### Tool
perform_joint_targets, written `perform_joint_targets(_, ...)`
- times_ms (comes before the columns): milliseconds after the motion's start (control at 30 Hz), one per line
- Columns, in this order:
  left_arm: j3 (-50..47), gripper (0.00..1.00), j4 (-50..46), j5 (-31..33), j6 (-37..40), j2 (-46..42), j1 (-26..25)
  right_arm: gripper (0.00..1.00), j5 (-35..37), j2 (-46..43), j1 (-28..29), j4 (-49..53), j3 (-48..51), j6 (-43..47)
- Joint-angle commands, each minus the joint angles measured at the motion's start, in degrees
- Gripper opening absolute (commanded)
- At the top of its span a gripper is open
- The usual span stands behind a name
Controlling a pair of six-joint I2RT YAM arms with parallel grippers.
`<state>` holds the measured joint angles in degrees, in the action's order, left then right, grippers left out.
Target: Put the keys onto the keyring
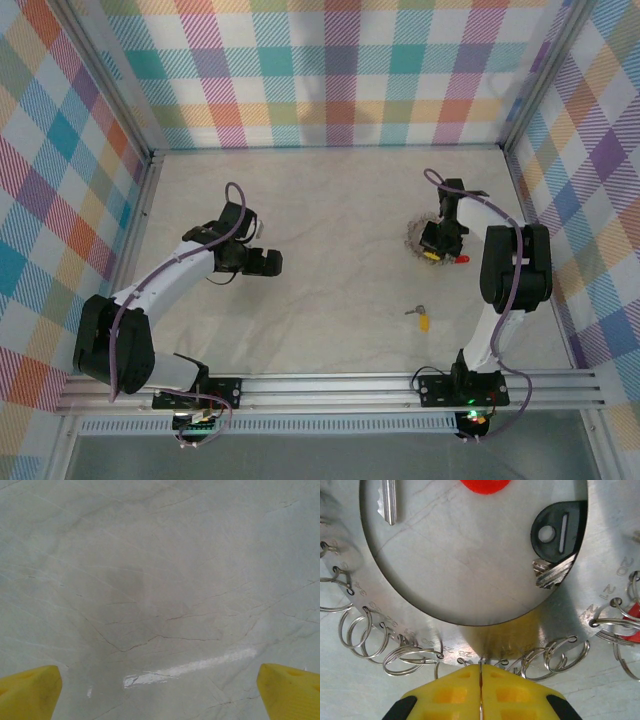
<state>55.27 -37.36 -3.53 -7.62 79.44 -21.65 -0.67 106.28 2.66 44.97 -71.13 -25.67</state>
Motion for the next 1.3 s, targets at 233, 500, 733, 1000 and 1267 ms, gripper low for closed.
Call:
perform_joint_targets(233, -0.25, 1.0, -0.07, 0.32, 1.55, 0.47, -1.99, 0.08, -1.27, -1.33, 1.06, 2.25, 0.16, -0.15)
perform_joint_targets(500, -0.52, 1.0, 0.38, -0.15, 2.32, -1.44, -2.64, 0.0, -4.6, -4.29, 3.92, -0.43, 0.67, 2.82)
perform_joint_targets(733, -1.57, 1.0, 2.62, -6.24, 4.72, -9.1, -2.61, 0.0, -9.62, -7.07, 9.1, -5.26, 2.42, 10.22)
perform_joint_targets(1000, -0.9, 1.0, 2.97, -18.41, -4.49, -13.92, 2.93, 0.0, -7.01, 0.15, 22.77, -4.08, -6.35, 14.18)
perform_joint_targets(1267, -2.18, 1.0, 4.82, -30.83, -13.76, -14.47, 14.33, 0.0, -1.73, 10.07, 37.58, 2.96, -20.81, 26.49)
